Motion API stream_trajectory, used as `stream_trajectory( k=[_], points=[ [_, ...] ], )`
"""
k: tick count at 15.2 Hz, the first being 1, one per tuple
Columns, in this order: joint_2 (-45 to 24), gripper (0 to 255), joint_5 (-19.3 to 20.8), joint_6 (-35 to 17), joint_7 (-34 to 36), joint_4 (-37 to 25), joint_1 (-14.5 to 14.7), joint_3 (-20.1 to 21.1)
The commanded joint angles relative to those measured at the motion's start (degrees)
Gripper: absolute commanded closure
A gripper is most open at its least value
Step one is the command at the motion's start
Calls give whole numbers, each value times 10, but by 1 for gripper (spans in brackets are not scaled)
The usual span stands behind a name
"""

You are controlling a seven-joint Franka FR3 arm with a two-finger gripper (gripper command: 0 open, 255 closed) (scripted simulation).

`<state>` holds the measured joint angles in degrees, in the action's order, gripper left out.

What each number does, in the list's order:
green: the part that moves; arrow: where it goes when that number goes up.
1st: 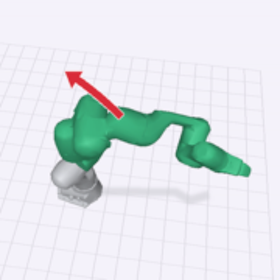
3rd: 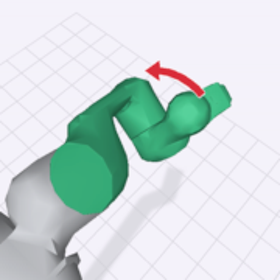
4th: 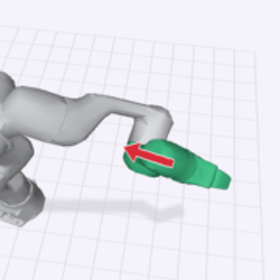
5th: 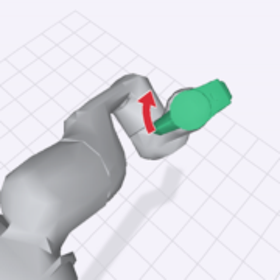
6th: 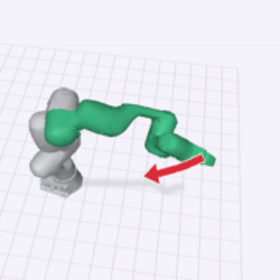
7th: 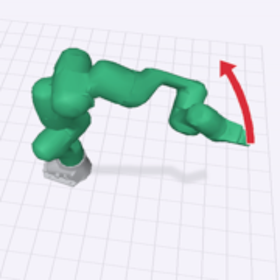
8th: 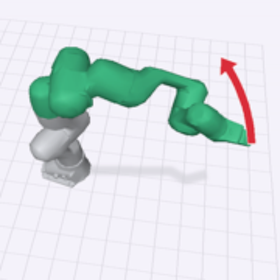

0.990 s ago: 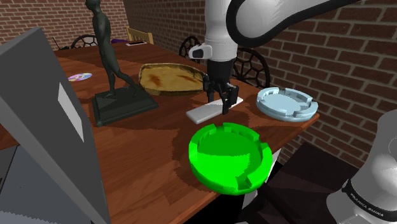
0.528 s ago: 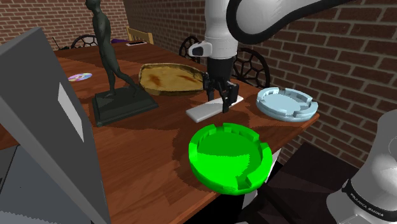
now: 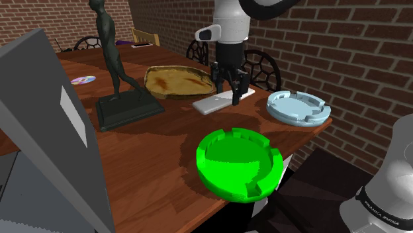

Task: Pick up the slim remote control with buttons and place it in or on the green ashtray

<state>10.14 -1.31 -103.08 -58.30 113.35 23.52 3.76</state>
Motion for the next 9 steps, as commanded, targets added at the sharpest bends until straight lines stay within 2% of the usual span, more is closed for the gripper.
stream_trajectory(
  k=[1,9],
  points=[
    [0,255,0,14,0,-14,0,0],
    [-4,255,1,76,1,-81,0,0]
  ],
)
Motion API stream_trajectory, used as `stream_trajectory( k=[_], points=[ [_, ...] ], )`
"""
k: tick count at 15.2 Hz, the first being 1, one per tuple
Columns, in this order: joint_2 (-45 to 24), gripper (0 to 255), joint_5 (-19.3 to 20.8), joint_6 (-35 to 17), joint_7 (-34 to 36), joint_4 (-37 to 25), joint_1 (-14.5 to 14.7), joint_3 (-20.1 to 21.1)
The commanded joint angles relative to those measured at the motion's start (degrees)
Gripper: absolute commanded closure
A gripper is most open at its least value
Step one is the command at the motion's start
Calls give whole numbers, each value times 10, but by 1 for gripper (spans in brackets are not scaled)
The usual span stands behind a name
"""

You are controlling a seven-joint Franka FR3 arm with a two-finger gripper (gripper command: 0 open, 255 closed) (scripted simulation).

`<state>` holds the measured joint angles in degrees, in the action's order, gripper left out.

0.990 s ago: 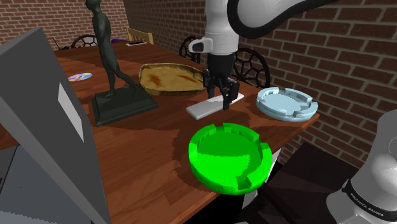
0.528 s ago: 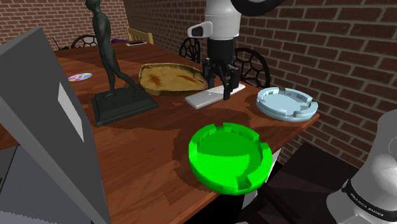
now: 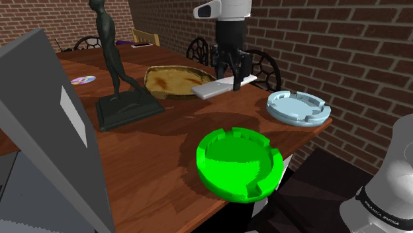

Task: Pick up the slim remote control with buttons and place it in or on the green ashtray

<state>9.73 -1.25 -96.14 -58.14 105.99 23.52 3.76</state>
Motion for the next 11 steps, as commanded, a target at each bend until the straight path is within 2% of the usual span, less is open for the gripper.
stream_trajectory(
  k=[1,11],
  points=[
    [0,255,0,8,0,-8,0,0],
    [71,255,-27,8,125,59,53,78]
  ],
)
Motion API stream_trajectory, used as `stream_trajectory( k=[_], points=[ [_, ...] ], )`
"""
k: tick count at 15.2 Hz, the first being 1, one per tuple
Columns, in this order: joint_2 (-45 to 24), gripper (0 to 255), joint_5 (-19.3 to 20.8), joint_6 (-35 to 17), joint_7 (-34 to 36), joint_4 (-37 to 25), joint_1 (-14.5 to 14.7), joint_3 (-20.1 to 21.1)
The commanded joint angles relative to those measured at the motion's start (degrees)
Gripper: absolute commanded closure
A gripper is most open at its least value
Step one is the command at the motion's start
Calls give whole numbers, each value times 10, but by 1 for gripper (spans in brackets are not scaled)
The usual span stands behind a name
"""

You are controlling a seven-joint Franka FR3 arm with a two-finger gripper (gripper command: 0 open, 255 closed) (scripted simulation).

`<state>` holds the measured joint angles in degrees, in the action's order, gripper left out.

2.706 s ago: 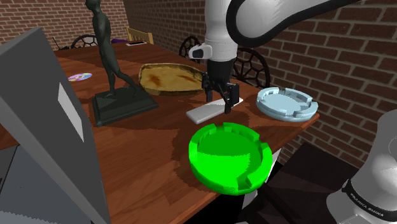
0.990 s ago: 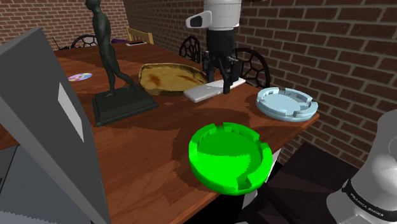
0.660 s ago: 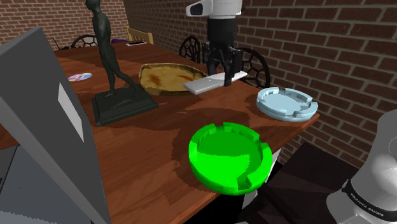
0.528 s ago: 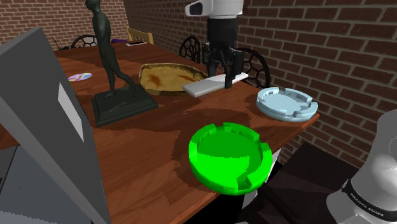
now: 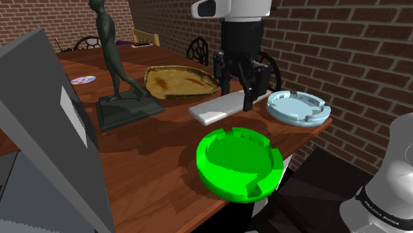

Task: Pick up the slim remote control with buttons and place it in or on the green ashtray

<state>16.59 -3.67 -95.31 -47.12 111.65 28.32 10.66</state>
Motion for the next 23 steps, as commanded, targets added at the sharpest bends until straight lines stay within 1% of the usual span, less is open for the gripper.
stream_trajectory(
  k=[1,5,18,23],
  points=[
    [7,255,-6,0,28,5,11,18],
    [18,255,-21,2,87,11,35,57],
    [22,255,-26,-98,84,115,37,63],
    [22,255,-26,-103,84,120,38,63]
  ],
)
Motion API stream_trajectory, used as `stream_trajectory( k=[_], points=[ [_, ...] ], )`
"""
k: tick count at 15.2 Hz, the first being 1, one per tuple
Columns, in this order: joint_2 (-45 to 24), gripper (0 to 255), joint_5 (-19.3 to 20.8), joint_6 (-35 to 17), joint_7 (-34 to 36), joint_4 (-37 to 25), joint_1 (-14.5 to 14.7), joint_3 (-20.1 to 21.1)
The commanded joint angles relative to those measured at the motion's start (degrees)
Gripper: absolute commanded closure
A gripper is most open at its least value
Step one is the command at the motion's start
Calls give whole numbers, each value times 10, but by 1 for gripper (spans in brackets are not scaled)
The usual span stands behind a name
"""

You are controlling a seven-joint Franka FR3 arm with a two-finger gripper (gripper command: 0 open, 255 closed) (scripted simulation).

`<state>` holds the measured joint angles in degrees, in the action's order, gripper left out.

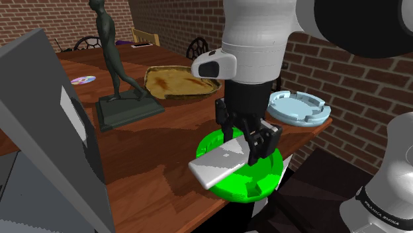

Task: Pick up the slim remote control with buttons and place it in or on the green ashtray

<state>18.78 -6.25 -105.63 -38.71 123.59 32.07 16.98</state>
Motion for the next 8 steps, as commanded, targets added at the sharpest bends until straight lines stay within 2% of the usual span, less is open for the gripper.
stream_trajectory(
  k=[1,3,4,8],
  points=[
    [0,255,0,0,0,1,0,0],
    [0,255,0,0,0,1,0,0],
    [0,0,0,0,0,0,0,0],
    [0,0,0,0,0,0,0,0]
  ],
)
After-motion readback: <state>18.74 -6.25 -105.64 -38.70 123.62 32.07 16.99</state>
